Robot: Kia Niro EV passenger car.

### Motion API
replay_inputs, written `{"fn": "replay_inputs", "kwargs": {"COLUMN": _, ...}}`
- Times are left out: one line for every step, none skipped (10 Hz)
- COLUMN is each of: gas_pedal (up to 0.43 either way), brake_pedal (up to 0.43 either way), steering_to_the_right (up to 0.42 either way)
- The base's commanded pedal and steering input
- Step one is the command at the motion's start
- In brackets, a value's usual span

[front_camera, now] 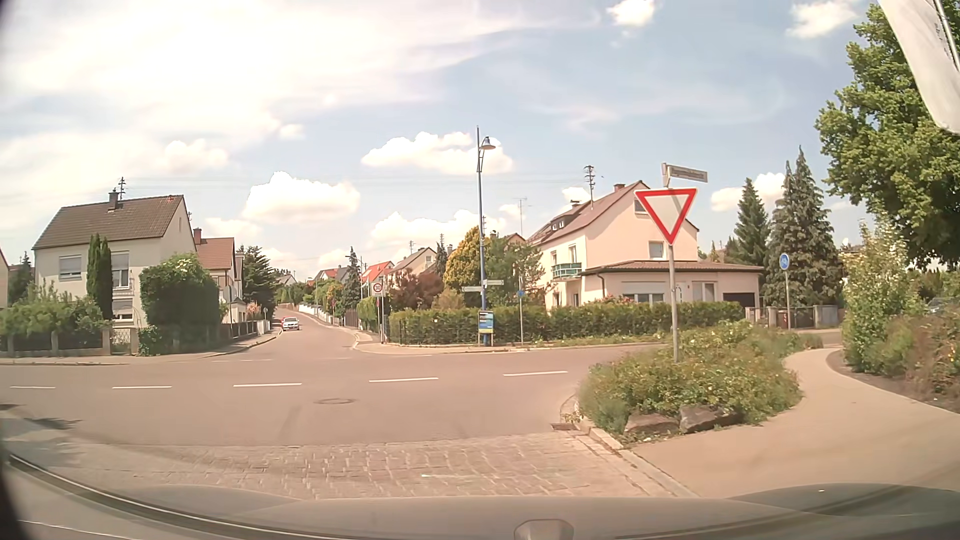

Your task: Follow the waypoints while adhering to traffic rules and regulations

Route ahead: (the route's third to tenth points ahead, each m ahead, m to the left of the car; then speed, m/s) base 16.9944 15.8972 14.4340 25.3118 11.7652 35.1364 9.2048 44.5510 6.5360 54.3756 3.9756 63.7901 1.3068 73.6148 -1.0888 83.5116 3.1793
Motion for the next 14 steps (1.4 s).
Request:
{"fn": "replay_inputs", "kwargs": {"gas_pedal": 0.000, "brake_pedal": 0.000, "steering_to_the_right": -0.161}}
{"fn": "replay_inputs", "kwargs": {"gas_pedal": 0.000, "brake_pedal": 0.000, "steering_to_the_right": -0.160}}
{"fn": "replay_inputs", "kwargs": {"gas_pedal": 0.000, "brake_pedal": 0.000, "steering_to_the_right": -0.154}}
{"fn": "replay_inputs", "kwargs": {"gas_pedal": 0.000, "brake_pedal": 0.000, "steering_to_the_right": -0.151}}
{"fn": "replay_inputs", "kwargs": {"gas_pedal": 0.000, "brake_pedal": 0.000, "steering_to_the_right": -0.148}}
{"fn": "replay_inputs", "kwargs": {"gas_pedal": 0.000, "brake_pedal": 0.000, "steering_to_the_right": -0.142}}
{"fn": "replay_inputs", "kwargs": {"gas_pedal": 0.000, "brake_pedal": 0.000, "steering_to_the_right": -0.136}}
{"fn": "replay_inputs", "kwargs": {"gas_pedal": 0.000, "brake_pedal": 0.000, "steering_to_the_right": -0.128}}
{"fn": "replay_inputs", "kwargs": {"gas_pedal": 0.000, "brake_pedal": 0.000, "steering_to_the_right": -0.122}}
{"fn": "replay_inputs", "kwargs": {"gas_pedal": 0.000, "brake_pedal": 0.000, "steering_to_the_right": -0.114}}
{"fn": "replay_inputs", "kwargs": {"gas_pedal": 0.000, "brake_pedal": 0.000, "steering_to_the_right": -0.100}}
{"fn": "replay_inputs", "kwargs": {"gas_pedal": 0.000, "brake_pedal": 0.000, "steering_to_the_right": -0.084}}
{"fn": "replay_inputs", "kwargs": {"gas_pedal": 0.000, "brake_pedal": 0.000, "steering_to_the_right": -0.064}}
{"fn": "replay_inputs", "kwargs": {"gas_pedal": 0.000, "brake_pedal": 0.000, "steering_to_the_right": -0.048}}
